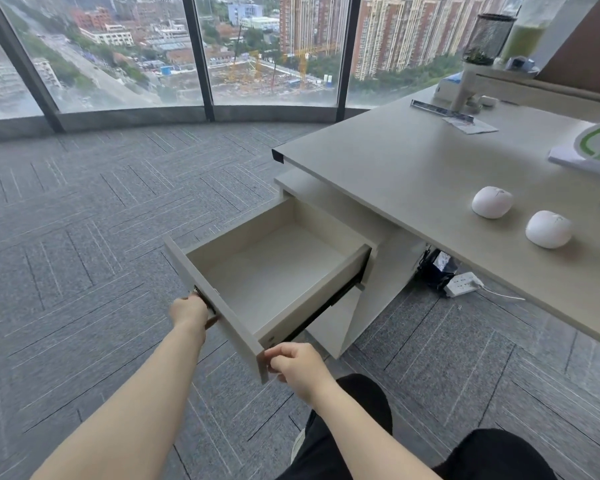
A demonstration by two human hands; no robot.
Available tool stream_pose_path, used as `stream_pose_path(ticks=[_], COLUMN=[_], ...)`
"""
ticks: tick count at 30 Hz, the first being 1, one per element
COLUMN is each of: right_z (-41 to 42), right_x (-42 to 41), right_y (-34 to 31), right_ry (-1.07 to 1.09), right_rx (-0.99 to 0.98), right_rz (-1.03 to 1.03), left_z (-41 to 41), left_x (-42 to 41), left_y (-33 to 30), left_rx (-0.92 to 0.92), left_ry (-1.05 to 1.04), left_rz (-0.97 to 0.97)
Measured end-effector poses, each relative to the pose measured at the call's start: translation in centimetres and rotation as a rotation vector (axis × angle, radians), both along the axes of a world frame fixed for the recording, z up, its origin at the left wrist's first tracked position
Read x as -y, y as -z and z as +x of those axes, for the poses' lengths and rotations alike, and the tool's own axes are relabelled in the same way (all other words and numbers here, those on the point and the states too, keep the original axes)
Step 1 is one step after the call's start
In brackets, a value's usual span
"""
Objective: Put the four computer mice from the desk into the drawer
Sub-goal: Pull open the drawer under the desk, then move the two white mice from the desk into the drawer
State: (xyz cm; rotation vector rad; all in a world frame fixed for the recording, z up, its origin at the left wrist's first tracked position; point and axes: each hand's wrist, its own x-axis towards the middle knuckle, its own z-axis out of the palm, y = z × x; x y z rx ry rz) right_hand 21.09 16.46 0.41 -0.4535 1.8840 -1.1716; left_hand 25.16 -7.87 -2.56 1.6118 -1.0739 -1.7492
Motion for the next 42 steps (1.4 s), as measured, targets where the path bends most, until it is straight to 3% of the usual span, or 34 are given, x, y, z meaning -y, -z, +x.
stream_pose_path(ticks=[7,10,12,14,19,22,25,28,31,36,40,42], right_z=[1.4,1.2,0.0,-2.7,-12.3,-18.3,-23.7,-27.6,-30.2,-31.6,-31.4,-30.5], right_x=[-0.1,-0.8,-1.9,-3.8,-11.0,-15.8,-19.2,-21.0,-21.8,-21.9,-21.7,-21.0], right_y=[-0.4,-1.2,-3.2,-6.0,-12.9,-15.8,-16.6,-15.9,-14.7,-13.7,-14.3,-15.1], right_ry=[-0.121,-0.119,-0.013,0.137,0.615,0.811,0.798,0.630,0.534,0.574,0.597,0.631], right_rx=[0.023,-0.047,-0.103,-0.182,-0.572,-0.817,-0.999,-0.957,-0.878,-0.979,-1.007,-0.983], right_rz=[0.007,-0.029,-0.101,-0.196,-0.301,-0.174,0.136,0.408,0.518,0.535,0.504,0.362], left_z=[3.0,3.4,2.4,-0.2,-10.6,-17.5,-23.9,-29.0,-32.7,-36.0,-35.9,-34.9], left_x=[-0.1,-1.6,-3.4,-6.2,-14.9,-21.2,-26.6,-30.2,-32.2,-32.5,-31.7,-30.2], left_y=[-0.6,-3.7,-7.0,-10.7,-16.3,-18.2,-19.5,-19.5,-18.6,-16.7,-16.8,-17.5], left_rx=[0.077,0.326,0.357,0.246,0.025,-0.062,-0.081,-0.006,0.130,0.306,0.273,0.164], left_ry=[0.017,0.009,0.083,0.180,0.526,0.751,0.973,1.151,1.266,1.242,1.129,1.044], left_rz=[-0.010,-0.243,-0.524,-0.742,-0.976,-1.014,-1.036,-1.072,-1.111,-1.276,-1.340,-1.261])
